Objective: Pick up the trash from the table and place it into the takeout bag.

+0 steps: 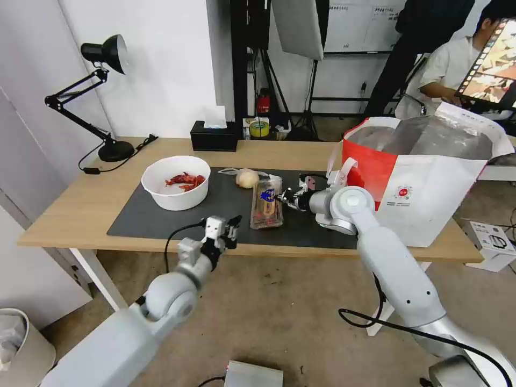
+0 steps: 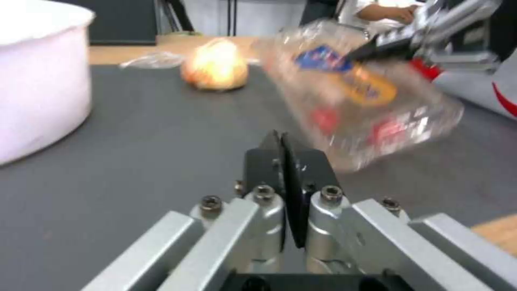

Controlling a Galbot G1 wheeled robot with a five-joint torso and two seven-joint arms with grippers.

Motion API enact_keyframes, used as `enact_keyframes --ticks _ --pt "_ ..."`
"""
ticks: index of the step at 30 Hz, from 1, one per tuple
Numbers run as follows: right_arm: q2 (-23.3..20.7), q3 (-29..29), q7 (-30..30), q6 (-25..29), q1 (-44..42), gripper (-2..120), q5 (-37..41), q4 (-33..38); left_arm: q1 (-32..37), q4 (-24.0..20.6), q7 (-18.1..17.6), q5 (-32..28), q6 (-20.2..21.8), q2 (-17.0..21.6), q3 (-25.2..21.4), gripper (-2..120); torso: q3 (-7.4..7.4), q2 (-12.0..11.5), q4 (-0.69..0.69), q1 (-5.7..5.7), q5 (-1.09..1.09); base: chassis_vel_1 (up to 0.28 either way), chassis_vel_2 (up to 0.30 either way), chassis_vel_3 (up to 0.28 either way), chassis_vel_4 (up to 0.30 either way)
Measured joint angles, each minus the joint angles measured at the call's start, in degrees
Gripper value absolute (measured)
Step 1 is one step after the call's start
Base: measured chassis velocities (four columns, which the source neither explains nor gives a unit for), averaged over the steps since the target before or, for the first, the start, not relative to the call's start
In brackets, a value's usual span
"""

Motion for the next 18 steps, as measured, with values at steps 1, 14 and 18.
enact_keyframes --ticks 1,14,18 --pt "-0.07 0.41 -0.29 0.27 -0.06 0 -0.11 0.56 1.44 -0.43 0.05 0.25 -0.23 -0.14 -1.14 12 0.0 0.0 0.0 0.0 0.0 0.0 0.0 0.0 0.0" --pt "-4.28 7.89 -3.15 4.83 1.05 0 -0.01 12.27 9.3 -3.84 -0.02 1.23 -1.2 -0.1 -6.27 55 -0.01 0.01 0.0 0.0 0.01 0.0 0.0 0.0 0.0" --pt "-9.55 16.71 1.92 8.57 5.07 0 4.66 17.32 11.37 -4.81 -0.4 2.29 -1.26 -0.64 -6.7 87 -0.01 0.01 0.0 0.0 0.01 0.0 0.0 0.0 0.0"
